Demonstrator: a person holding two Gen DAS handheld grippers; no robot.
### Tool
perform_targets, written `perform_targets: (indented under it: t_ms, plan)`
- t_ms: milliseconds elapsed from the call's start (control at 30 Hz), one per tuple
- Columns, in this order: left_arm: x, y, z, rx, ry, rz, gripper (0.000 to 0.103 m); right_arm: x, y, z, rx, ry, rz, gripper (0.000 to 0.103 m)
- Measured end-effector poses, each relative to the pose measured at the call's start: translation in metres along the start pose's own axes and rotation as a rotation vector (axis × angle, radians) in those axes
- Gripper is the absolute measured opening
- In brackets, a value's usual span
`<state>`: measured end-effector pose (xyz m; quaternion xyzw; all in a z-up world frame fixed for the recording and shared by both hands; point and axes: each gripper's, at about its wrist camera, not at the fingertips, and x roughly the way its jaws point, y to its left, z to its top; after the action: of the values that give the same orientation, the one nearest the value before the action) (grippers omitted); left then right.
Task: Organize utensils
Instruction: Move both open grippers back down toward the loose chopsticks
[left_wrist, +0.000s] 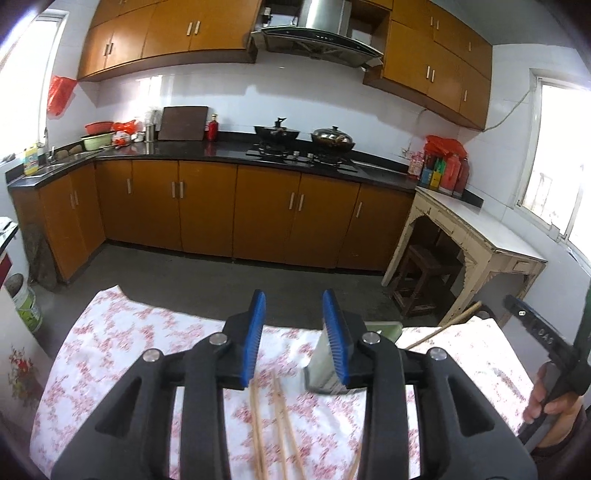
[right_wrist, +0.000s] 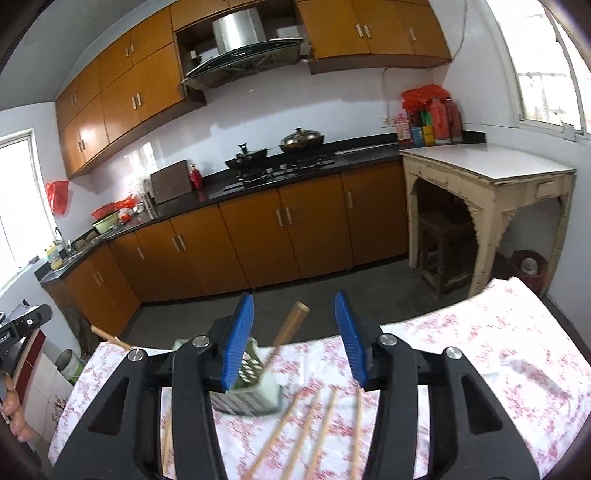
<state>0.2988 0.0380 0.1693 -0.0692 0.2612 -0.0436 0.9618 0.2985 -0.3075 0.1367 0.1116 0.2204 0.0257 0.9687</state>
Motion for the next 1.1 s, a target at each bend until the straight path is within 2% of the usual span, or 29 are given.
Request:
perform_targets:
  t_ms: [133,267,433,600,700,733,867,1000,1100]
  plan:
    - [-0.016,0.016,-0.028,0.003,0.002,0.045,0.037,-0.015,-0.024,-0.023,0.006,0.02,-0.048,0.047]
    - [-0.018,0.032,-0.066,0.018,0.02,0.097,0.039,-0.012,-0.045,-0.059,0.017,0.088,-0.092,0.047]
    - [0.008,0.053,-0.119,-0.013,0.108,0.135,0.043,0.009,-0.063,-0.108,0.033,0.191,-0.131,0.047]
    - [0.038,0.061,-0.173,-0.016,0.206,0.164,0.044,0.033,-0.06,-0.159,0.025,0.31,-0.128,0.045]
    - [0.044,0.06,-0.198,0.014,0.194,0.191,0.052,0.042,-0.053,-0.185,0.001,0.365,-0.117,0.043]
    - [0.046,0.059,-0.204,0.019,0.202,0.194,0.055,0.045,-0.051,-0.192,-0.007,0.381,-0.116,0.042]
    - [0.054,0.06,-0.218,-0.011,0.245,0.148,0.055,0.051,-0.045,-0.214,-0.035,0.425,-0.118,0.037]
    - [0.061,0.054,-0.229,0.02,0.278,0.126,0.055,0.053,-0.045,-0.223,-0.055,0.423,-0.137,0.03]
    - [0.068,0.05,-0.235,0.032,0.305,0.117,0.049,0.053,-0.046,-0.224,-0.067,0.416,-0.147,0.022]
